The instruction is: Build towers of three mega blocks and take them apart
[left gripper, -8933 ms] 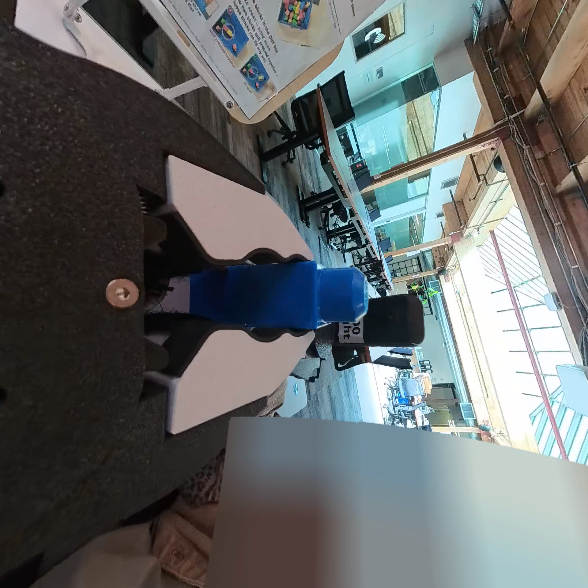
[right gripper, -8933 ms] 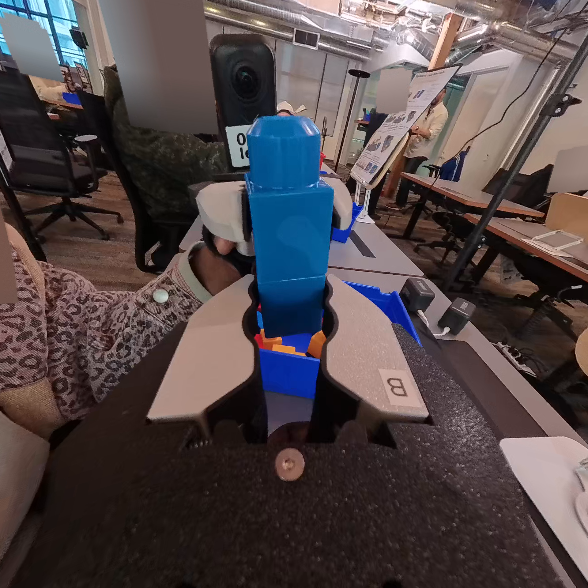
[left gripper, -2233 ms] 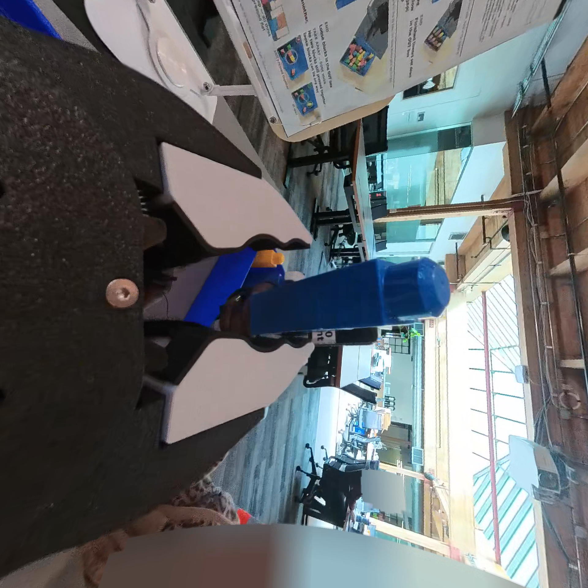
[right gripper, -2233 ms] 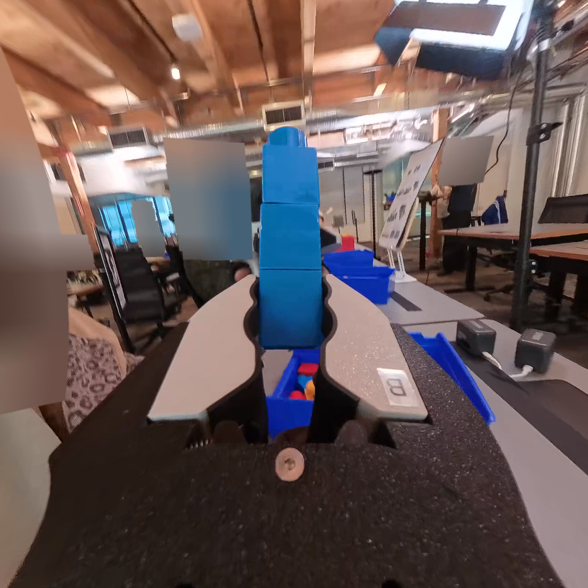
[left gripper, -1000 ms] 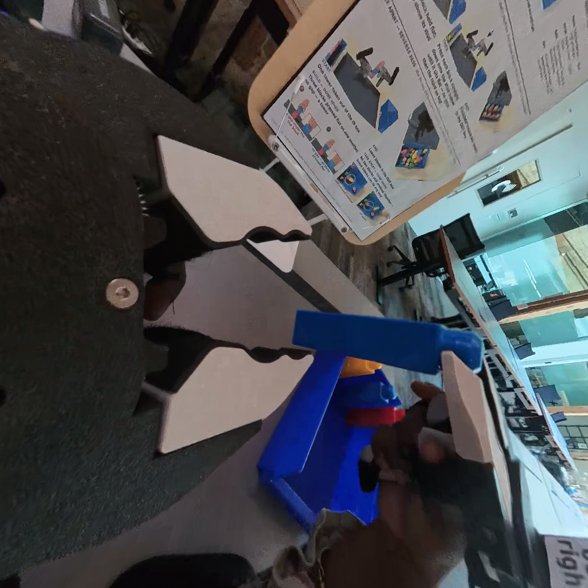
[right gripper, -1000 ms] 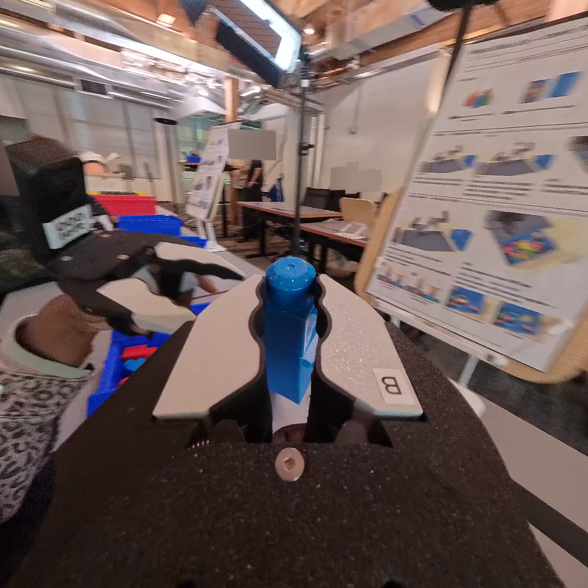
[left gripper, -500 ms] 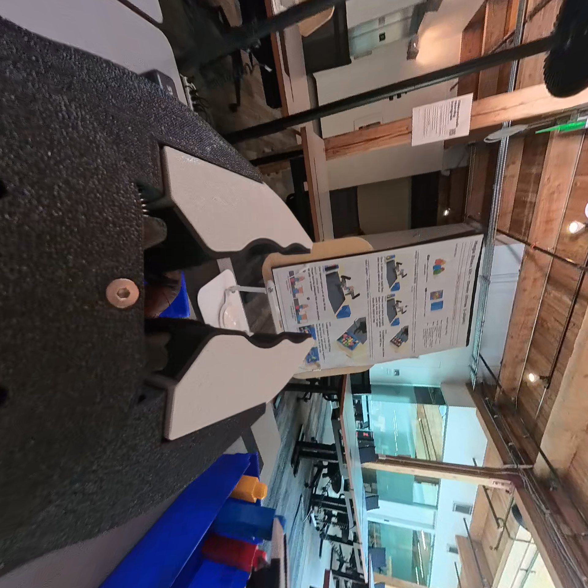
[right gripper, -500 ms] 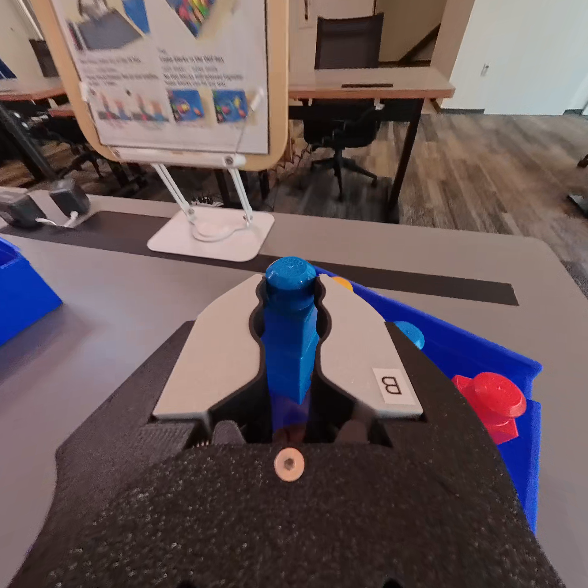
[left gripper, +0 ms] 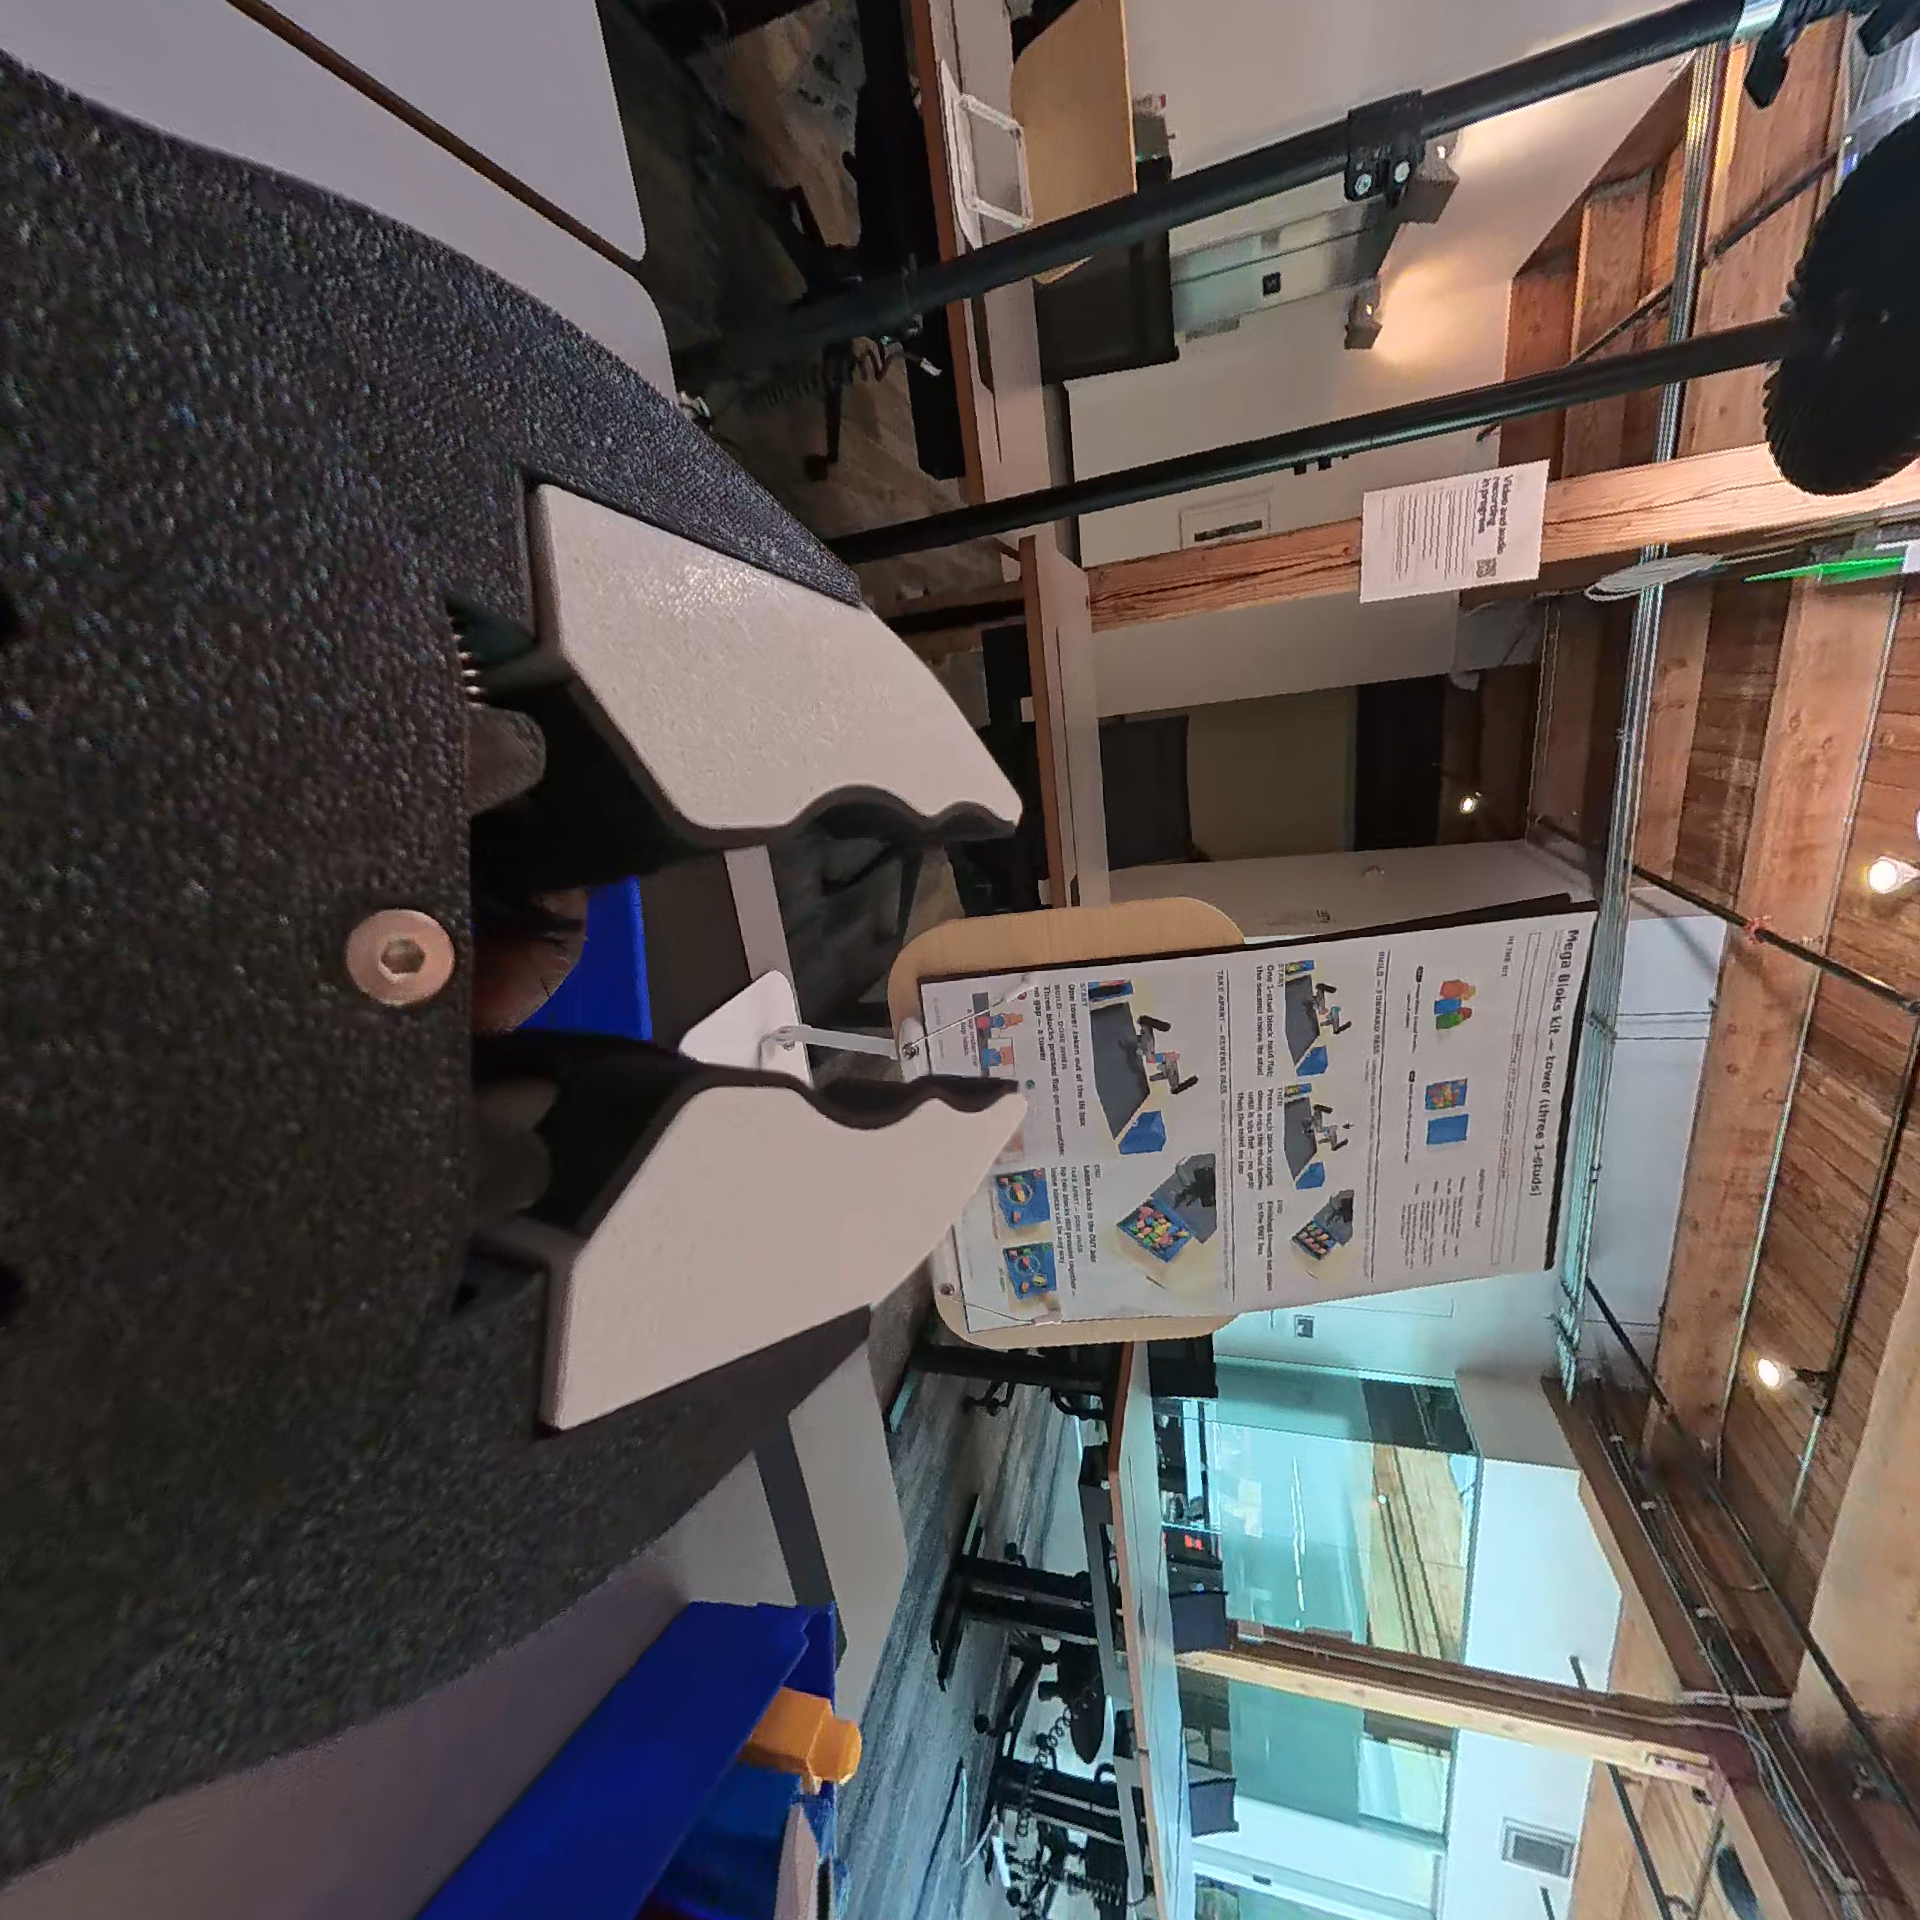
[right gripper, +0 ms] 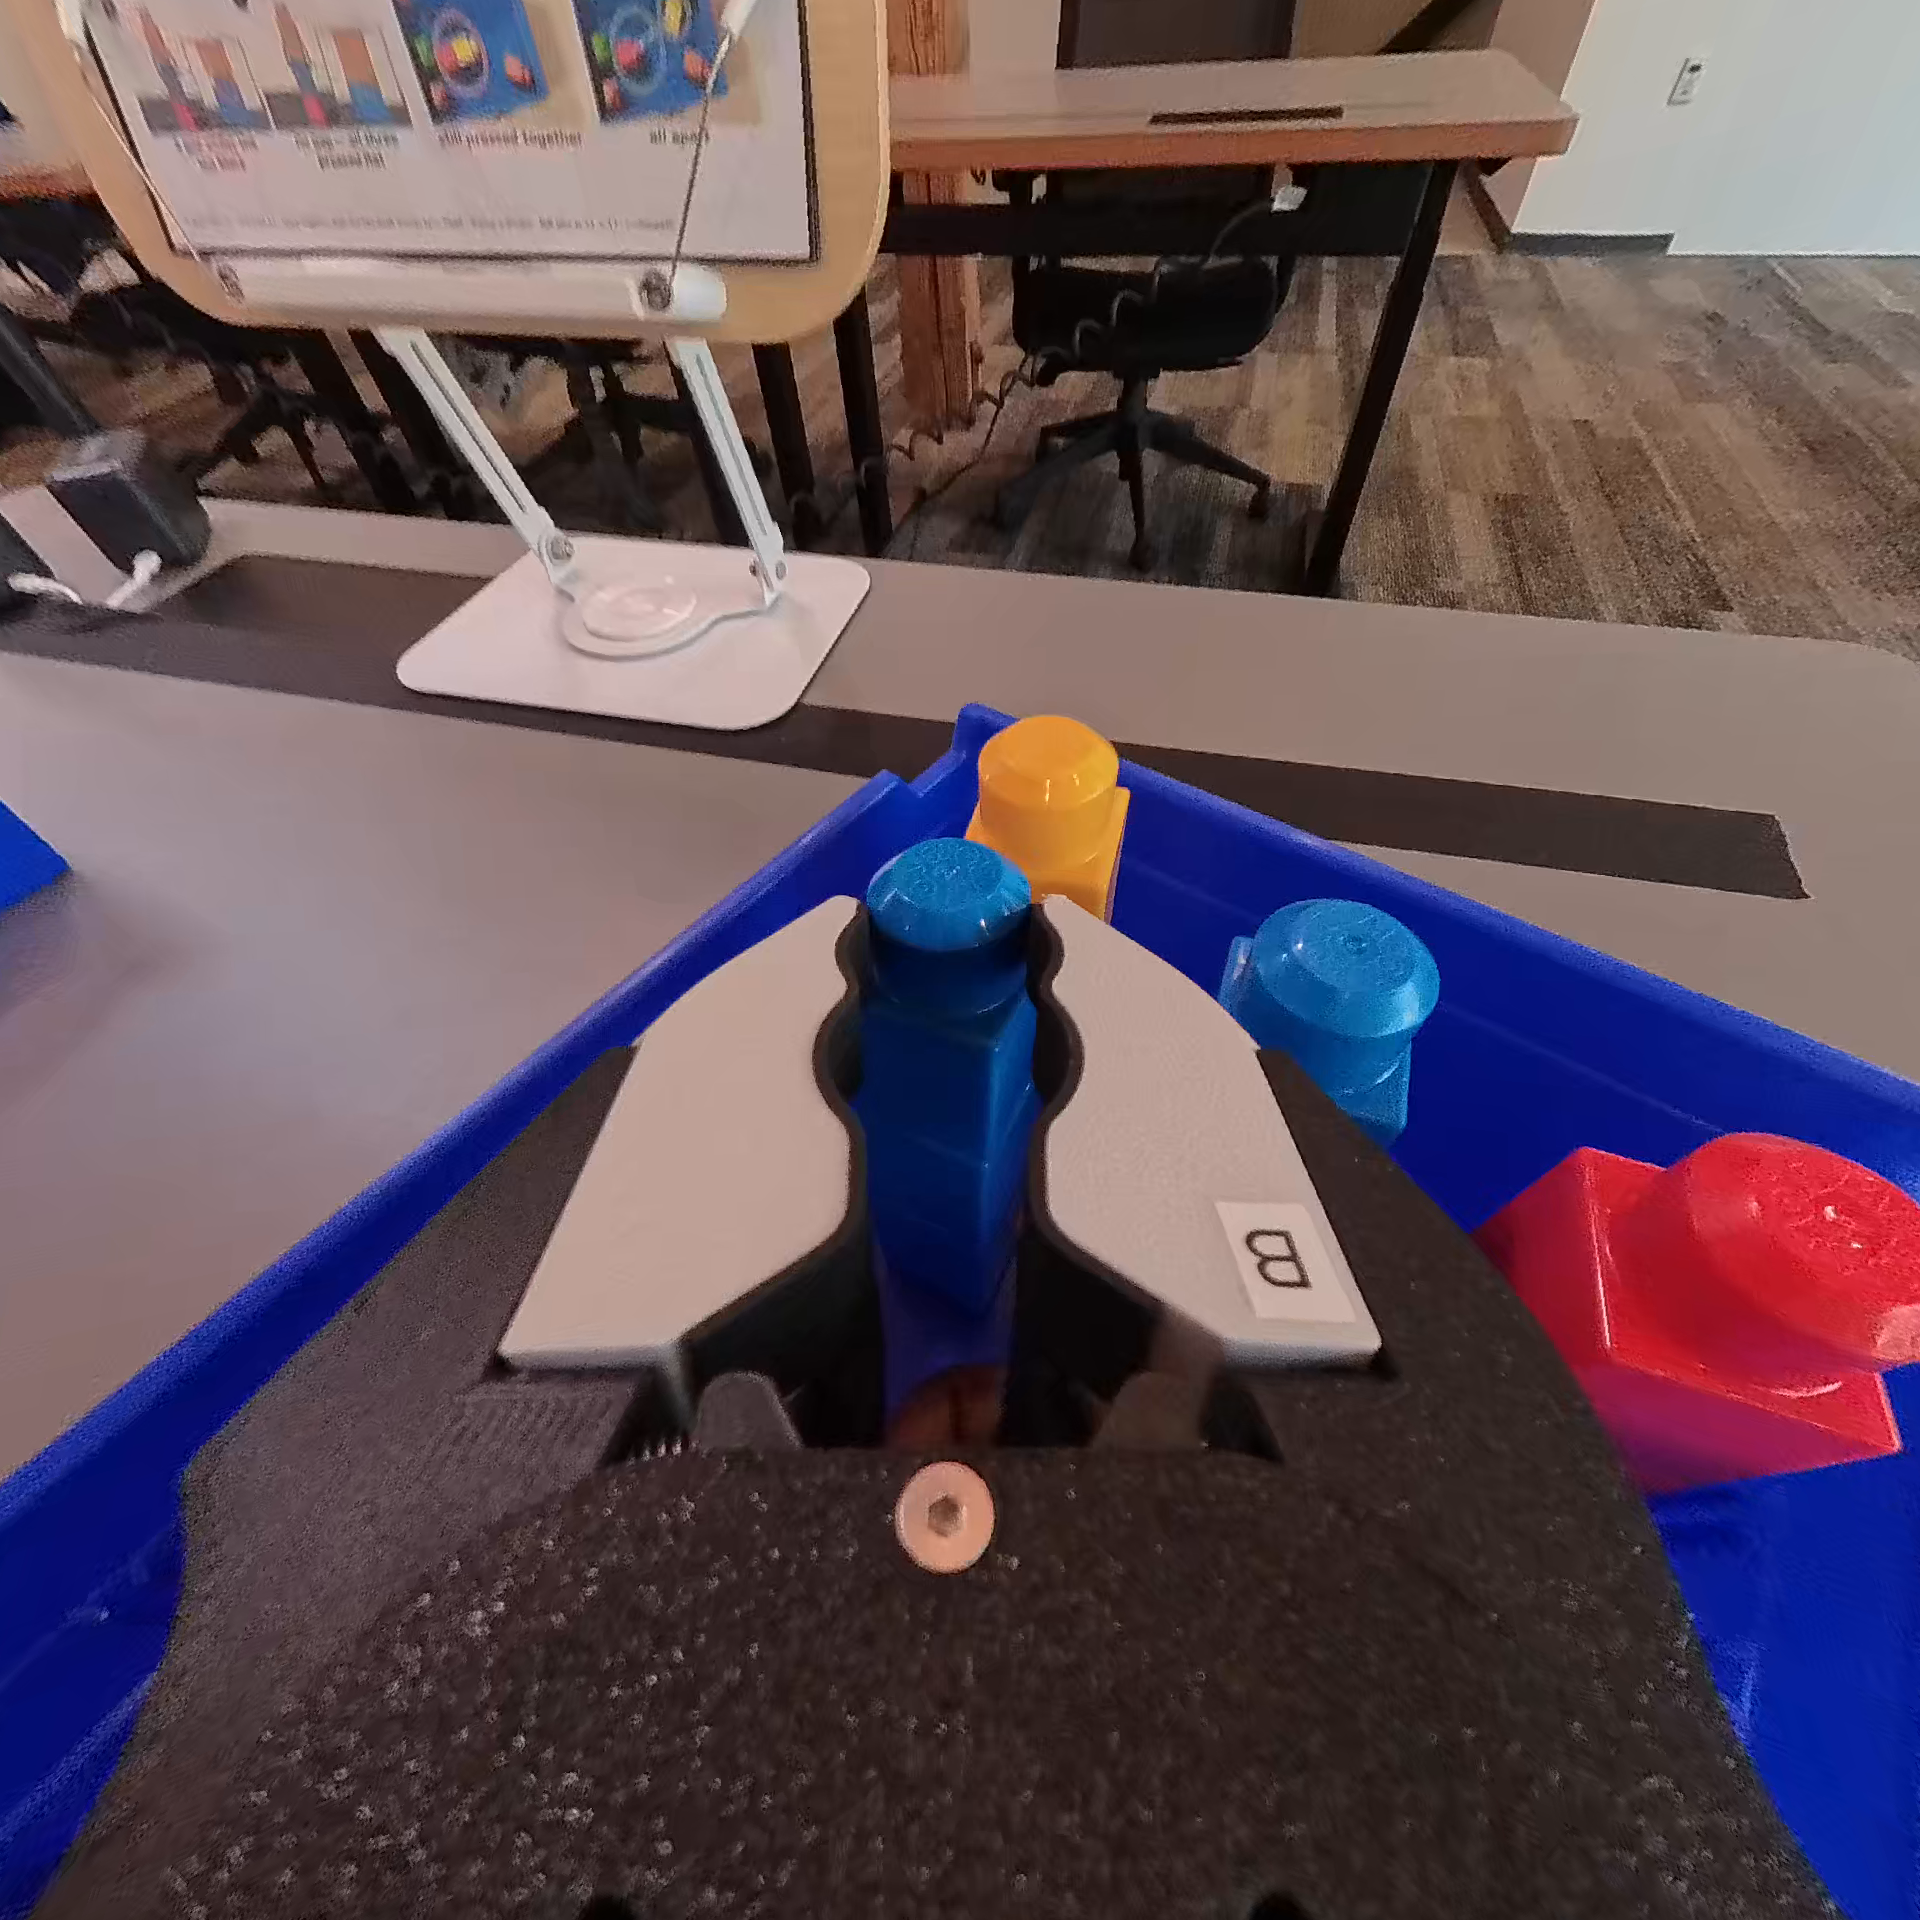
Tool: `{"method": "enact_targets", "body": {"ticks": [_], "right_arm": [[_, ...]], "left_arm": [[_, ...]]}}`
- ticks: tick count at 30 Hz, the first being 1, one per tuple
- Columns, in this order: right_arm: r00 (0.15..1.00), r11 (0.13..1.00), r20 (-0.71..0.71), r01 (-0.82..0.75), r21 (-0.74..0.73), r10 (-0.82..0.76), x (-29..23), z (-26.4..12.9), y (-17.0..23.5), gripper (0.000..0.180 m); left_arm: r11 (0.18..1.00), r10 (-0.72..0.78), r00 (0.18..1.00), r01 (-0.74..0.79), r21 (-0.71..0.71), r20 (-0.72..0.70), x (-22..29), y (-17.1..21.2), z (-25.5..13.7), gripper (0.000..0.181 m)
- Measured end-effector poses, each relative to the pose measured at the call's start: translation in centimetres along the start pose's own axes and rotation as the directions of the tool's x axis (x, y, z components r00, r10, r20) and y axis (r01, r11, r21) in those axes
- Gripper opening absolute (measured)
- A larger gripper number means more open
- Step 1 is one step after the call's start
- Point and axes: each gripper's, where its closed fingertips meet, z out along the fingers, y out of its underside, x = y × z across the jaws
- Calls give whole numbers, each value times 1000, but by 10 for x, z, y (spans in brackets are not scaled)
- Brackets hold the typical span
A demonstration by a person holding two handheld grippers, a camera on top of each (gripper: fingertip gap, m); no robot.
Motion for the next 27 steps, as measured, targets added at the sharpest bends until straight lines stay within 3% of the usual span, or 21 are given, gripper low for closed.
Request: {"method": "enact_targets", "body": {"ticks": [6, 13, 16, 22, 27], "right_arm": [[999, 999, 1, 47, -13, -47, -2, -2, 1, 34], [997, 998, -48, 56, 23, -55, 3, -15, -16, 50], [997, 993, -51, 57, 99, -52, -2, -25, -37, 52], [999, 973, 14, 33, 226, -37, -23, -43, -72, 56], [997, 966, 36, 60, 253, -71, -36, -48, -84, 56]], "left_arm": [[979, 58, 998, -60, -192, -16, 1, 25, -3, 62], [962, 96, 994, -77, -261, 60, -15, 35, -11, 58], [920, 108, 992, -74, -386, 67, -21, 56, -17, 56], [682, 81, 996, -77, -727, -29, -20, 147, -28, 57], [313, -34, 992, -109, -944, -126, -2, 229, -54, 55]]}}
